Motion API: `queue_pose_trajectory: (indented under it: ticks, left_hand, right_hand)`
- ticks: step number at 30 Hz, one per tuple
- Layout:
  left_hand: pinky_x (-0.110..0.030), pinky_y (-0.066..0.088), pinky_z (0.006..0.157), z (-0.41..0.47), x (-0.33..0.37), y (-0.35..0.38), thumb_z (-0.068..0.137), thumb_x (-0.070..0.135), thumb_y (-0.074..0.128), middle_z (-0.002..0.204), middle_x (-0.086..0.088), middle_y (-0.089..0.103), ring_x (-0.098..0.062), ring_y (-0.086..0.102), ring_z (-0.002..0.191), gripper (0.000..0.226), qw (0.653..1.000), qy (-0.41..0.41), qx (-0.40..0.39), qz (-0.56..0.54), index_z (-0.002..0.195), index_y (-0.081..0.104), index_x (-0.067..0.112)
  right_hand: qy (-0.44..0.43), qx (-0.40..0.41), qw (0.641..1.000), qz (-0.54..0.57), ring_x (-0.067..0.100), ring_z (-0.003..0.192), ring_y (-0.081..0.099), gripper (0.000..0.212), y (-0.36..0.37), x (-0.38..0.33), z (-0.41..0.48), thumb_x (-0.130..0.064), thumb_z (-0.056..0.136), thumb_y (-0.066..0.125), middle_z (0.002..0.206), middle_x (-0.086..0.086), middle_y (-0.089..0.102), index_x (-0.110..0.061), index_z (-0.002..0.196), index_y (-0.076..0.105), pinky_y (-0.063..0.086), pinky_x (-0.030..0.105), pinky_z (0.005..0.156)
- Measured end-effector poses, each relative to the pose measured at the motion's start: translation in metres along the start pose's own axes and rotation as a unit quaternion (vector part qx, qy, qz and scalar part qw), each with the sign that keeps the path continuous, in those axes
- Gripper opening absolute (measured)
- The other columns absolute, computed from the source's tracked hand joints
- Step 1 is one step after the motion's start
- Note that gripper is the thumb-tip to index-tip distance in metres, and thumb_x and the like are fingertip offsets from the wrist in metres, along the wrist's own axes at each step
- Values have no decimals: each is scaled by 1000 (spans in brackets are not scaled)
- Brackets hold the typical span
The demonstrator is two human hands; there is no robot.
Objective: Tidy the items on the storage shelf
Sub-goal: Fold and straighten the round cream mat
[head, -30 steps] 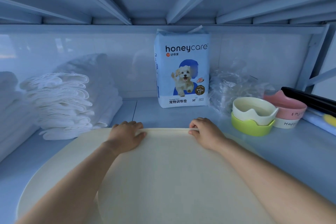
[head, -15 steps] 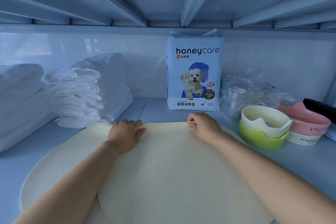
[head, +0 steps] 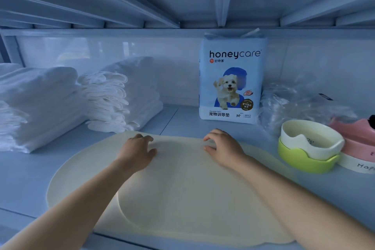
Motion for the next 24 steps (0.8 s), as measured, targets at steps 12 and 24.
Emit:
queue_pose_trajectory:
  ticks: [12,24]
  left_hand:
    - [-40,44,92,-18,-15,-12,88,54,46,130,-10,45,-33,44,119,57,995,-60,-42,63,133,41,20]
    - [-31,34,98,-28,-20,-20,92,33,48,127,-12,45,-31,46,117,40,994,66,-90,-14,130,47,22]
  right_hand:
    - [20,-69,997,1,15,112,52,27,0,-32,-28,-32,92,53,121,-3,55,-19,114,60,43,31,95]
    - [53,-77,996,-11,17,91,50,23,13,-85,-48,-25,94,45,90,-3,54,-9,93,61,43,32,81]
Point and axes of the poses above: each hand's wrist, its own z-axis towards the middle knuckle, its own y-axis out of the palm, x = y × z, the point moved 3 cm from there along z, towards the middle knuckle
